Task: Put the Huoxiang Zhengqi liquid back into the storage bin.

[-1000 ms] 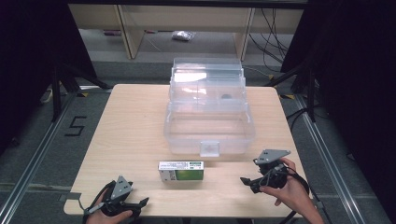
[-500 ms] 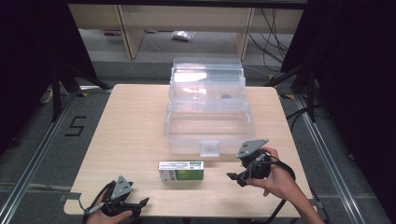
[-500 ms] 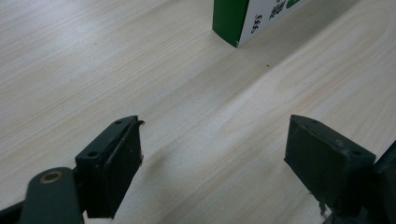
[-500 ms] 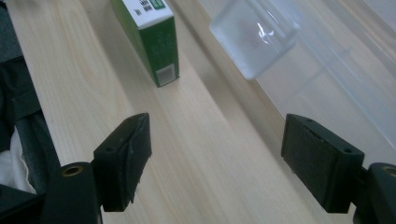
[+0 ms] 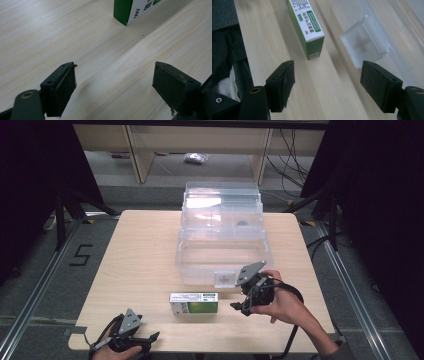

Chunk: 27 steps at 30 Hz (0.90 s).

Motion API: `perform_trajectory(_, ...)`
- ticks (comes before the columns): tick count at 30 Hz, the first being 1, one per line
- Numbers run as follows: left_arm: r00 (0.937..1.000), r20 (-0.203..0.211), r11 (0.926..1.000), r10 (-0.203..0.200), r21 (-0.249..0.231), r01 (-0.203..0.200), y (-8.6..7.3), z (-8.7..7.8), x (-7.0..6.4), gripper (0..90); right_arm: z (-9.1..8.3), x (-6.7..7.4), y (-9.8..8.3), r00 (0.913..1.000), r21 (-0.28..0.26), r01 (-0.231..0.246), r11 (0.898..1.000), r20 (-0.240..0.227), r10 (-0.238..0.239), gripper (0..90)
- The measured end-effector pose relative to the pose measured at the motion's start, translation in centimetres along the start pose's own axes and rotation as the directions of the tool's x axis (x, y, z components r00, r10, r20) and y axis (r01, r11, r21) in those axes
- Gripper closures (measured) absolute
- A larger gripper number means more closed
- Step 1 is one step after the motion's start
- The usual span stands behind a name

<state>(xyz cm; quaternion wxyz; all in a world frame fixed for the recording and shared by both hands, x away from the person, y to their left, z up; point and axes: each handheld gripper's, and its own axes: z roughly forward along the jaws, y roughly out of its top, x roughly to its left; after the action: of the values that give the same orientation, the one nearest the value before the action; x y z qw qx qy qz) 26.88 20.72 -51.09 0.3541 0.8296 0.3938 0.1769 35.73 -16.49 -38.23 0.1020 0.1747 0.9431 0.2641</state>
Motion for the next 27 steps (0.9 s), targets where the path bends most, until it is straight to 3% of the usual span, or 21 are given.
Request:
perform_trajectory(3,1.0,-0.001,1.0,-0.001,0.002,0.001,0.0,0.0,0.0,18.1,0.3,0.1,1.1,0.9992,0.011,0.036,0.999,-0.018,-0.036,30.2)
perform_trajectory(14,0.9999,0.011,0.9999,-0.012,-0.012,0.012,0.0,0.0,-0.1,18.1,0.9,0.7,3.4,0.9966,0.058,0.071,0.996,-0.045,-0.069,31.7)
perform_trajectory(19,0.9999,0.012,0.9999,-0.011,-0.011,0.011,0.0,0.0,-0.1,18.1,1.7,0.9,4.2,0.993,0.086,0.104,0.991,-0.064,-0.099,32.5)
perform_trajectory(20,1.0,-0.005,1.0,0.005,0.001,-0.005,0.0,0.0,0.0,18.1,1.9,0.9,4.5,0.9916,0.094,0.114,0.989,-0.071,-0.108,32.6)
perform_trajectory(27,0.9999,0.012,0.9999,-0.011,-0.012,0.011,0.0,0.0,-0.1,18.1,2.9,1.4,5.9,0.9875,0.128,0.139,0.982,-0.092,-0.128,33.6)
